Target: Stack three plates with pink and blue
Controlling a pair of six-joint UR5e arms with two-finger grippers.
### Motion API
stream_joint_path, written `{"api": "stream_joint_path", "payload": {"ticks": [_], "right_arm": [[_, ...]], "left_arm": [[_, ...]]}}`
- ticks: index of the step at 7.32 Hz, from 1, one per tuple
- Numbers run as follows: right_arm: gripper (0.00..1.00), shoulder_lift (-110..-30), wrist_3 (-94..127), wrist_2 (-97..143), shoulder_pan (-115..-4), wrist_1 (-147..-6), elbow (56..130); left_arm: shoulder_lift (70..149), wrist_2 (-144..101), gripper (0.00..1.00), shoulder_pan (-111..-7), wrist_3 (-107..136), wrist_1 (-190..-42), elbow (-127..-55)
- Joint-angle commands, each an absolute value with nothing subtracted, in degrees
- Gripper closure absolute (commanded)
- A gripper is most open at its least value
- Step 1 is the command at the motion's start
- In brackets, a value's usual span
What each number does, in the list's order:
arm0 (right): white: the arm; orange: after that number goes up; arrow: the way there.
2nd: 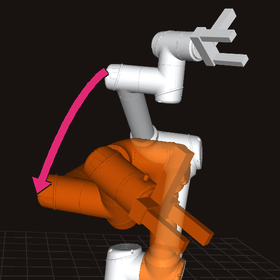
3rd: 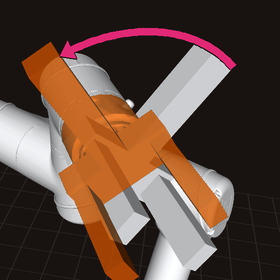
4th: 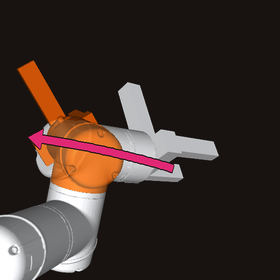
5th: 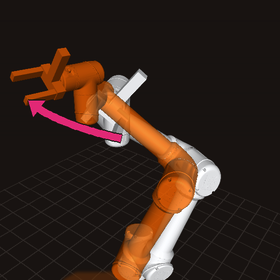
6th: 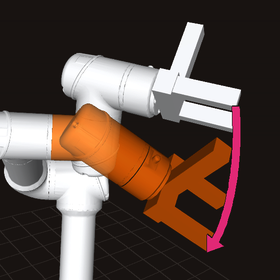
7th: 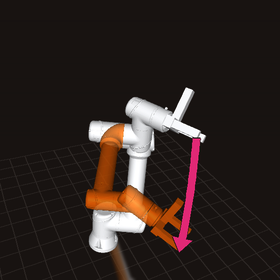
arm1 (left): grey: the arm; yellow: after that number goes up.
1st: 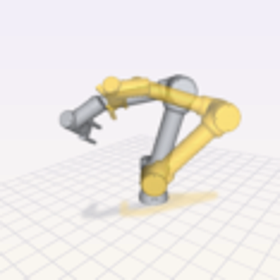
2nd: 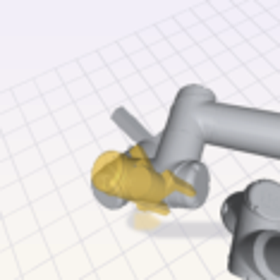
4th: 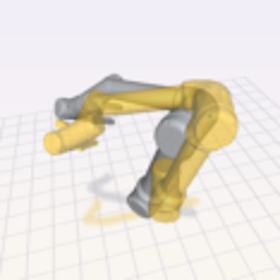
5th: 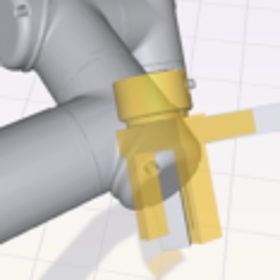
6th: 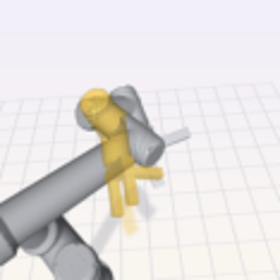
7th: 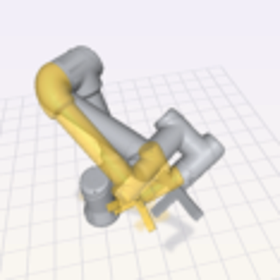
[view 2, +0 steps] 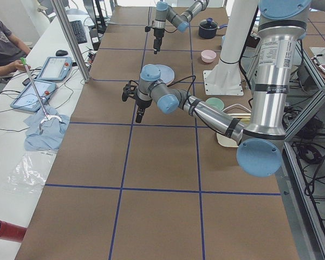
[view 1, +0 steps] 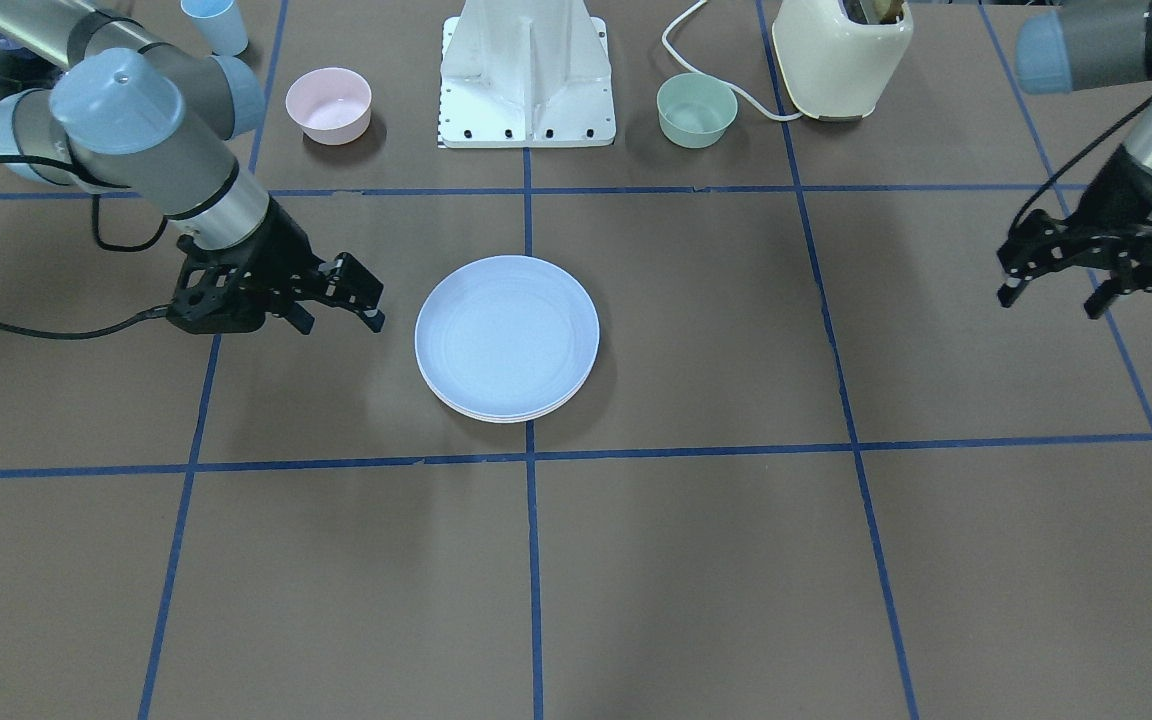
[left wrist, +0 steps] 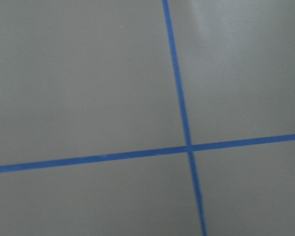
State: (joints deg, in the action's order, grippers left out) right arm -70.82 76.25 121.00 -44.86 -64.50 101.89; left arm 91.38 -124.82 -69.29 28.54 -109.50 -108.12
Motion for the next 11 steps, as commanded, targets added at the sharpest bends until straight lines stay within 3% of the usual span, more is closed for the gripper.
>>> {"api": "stream_joint_path", "payload": {"ticks": [1, 3, 6, 11], "right_arm": [[0.00, -77.2, 57.7, 123.8, -52.8, -74.1, 104.0], [0.00, -85.0, 34.3, 124.2, -61.4, -80.7, 105.1], [0.00, -88.0, 2.6, 129.2, -75.5, -93.0, 102.4], [0.00, -93.6, 0.7, 129.0, -80.2, -91.9, 100.1]], "left_arm": [[90.6, -126.9, 0.00, -80.7, 9.0, -109.2, -99.4], [91.1, -126.9, 0.00, -85.7, -1.9, -109.3, -93.7], [90.0, -126.9, 0.00, -89.5, -10.6, -109.2, -90.7], [86.9, -126.2, 0.00, -89.4, -10.2, -114.9, -86.3]]}}
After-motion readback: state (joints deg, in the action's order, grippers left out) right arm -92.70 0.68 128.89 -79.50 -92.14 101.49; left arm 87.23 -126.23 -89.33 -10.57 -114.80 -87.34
